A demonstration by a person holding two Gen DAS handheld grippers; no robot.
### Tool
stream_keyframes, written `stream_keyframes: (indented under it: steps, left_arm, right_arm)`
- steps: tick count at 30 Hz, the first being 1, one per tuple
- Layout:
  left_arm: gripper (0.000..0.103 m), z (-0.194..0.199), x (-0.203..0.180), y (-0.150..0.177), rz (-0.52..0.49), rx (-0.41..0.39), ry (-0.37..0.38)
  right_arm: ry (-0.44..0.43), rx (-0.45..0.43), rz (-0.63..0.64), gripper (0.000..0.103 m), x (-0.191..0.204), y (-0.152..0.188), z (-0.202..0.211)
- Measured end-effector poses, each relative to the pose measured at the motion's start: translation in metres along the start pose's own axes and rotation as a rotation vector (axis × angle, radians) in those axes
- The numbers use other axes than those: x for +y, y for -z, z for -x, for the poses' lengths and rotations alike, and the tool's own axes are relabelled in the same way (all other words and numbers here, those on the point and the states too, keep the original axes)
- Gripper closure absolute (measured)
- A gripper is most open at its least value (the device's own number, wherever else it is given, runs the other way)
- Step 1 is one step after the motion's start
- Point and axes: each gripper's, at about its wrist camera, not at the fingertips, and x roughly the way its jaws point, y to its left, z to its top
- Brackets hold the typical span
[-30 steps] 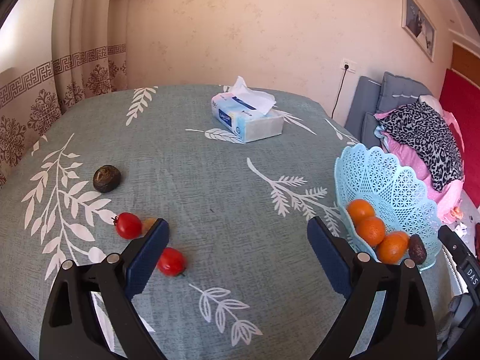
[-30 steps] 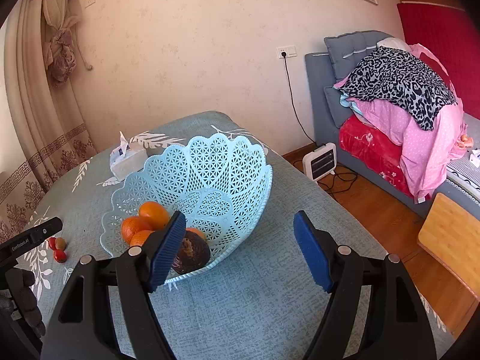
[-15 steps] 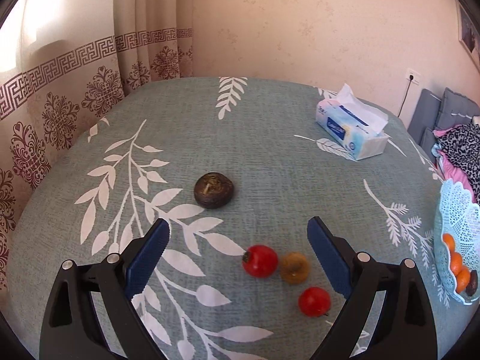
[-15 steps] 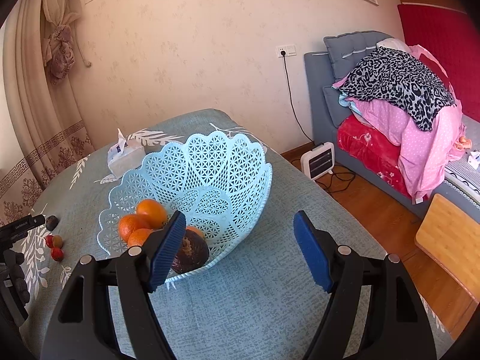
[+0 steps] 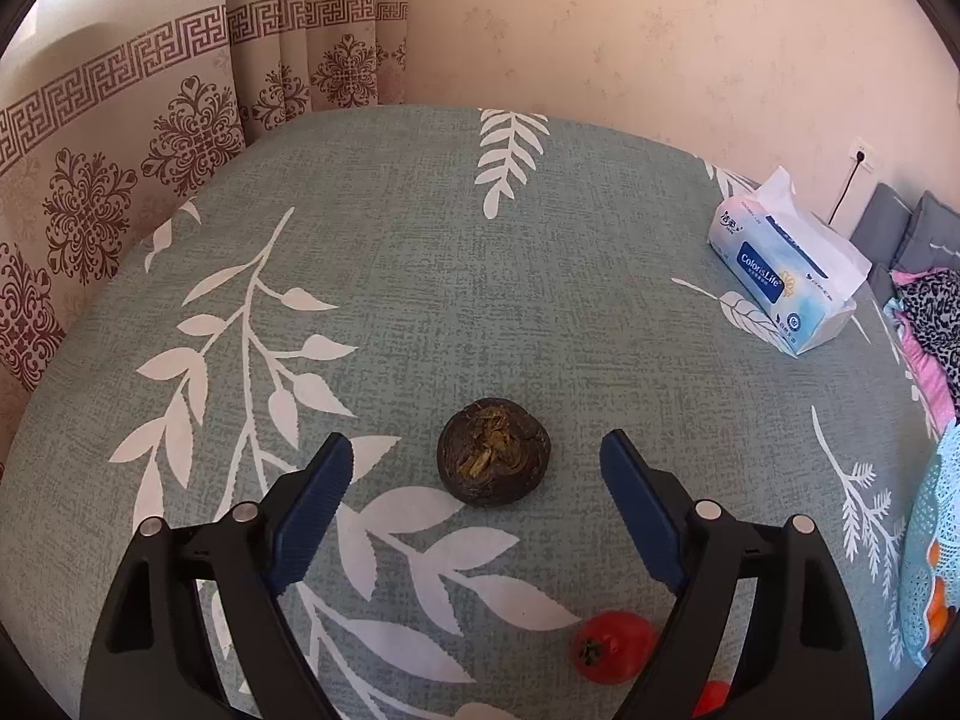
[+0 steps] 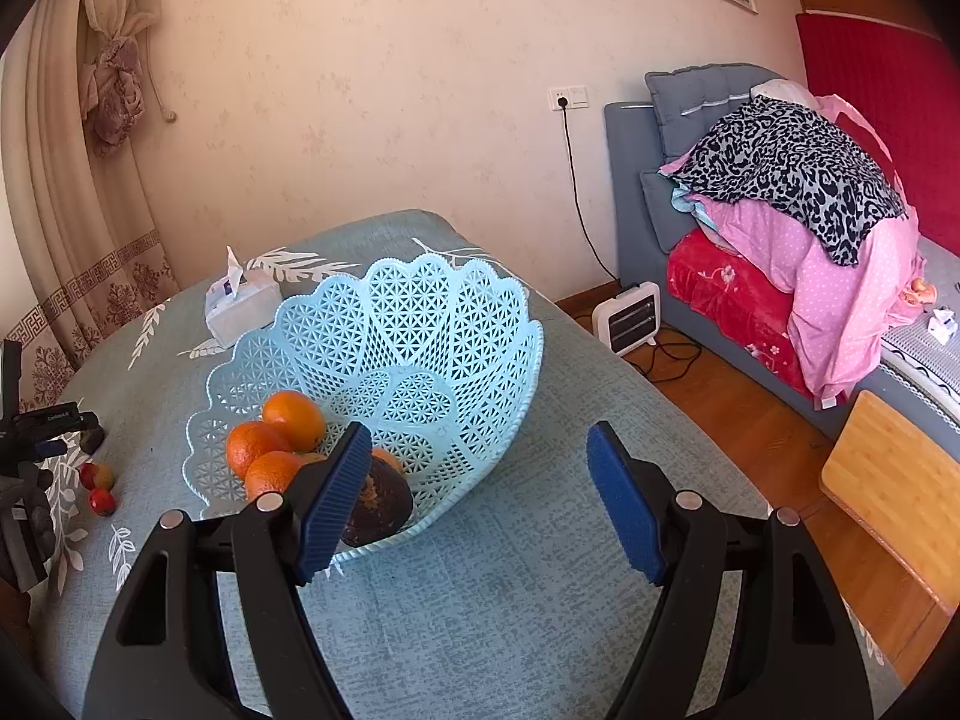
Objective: Organize fruits
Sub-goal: 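Close the left gripper around the dark brown round fruit and lift, then grasp a red tomato with the right gripper while the left holds the brown fruit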
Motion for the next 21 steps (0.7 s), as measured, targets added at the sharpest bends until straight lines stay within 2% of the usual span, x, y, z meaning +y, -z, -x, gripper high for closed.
stream_keyframes:
  steps: [3, 6, 8, 13, 19, 21]
  left_arm:
    - [0.03, -0.01, -0.002, 0.0, 0.005, 0.022, 0.009]
    - [0.044, -0.015, -0.003, 0.004, 0.003, 0.023, -0.004]
    - [0.061, -0.014, -0.002, 0.005, -0.001, 0.013, 0.0]
    - [0.061, 0.001, 0.002, 0.009, 0.02, -0.014, 0.029]
    - [0.061, 0.038, -0.001, 0.008, 0.004, -0.107, 0.047]
    - [0.061, 0.051, 0.003, 0.006, 0.014, -0.134, 0.061]
  right_arm:
    - [0.0, 0.0, 0.0, 0.027, 0.001, 0.0, 0.0]
    - [0.003, 0.001, 0.002, 0.027, 0.001, 0.0, -0.001]
    - [0.006, 0.002, 0.006, 0.027, 0.0, 0.001, 0.0]
    - [0.018, 0.0, 0.016, 0.027, 0.001, 0.002, 0.0]
    - [0.047, -0.018, 0.048, 0.027, 0.009, 0.003, 0.003]
    - [0.085, -0.034, 0.078, 0.027, 0.016, 0.002, 0.007]
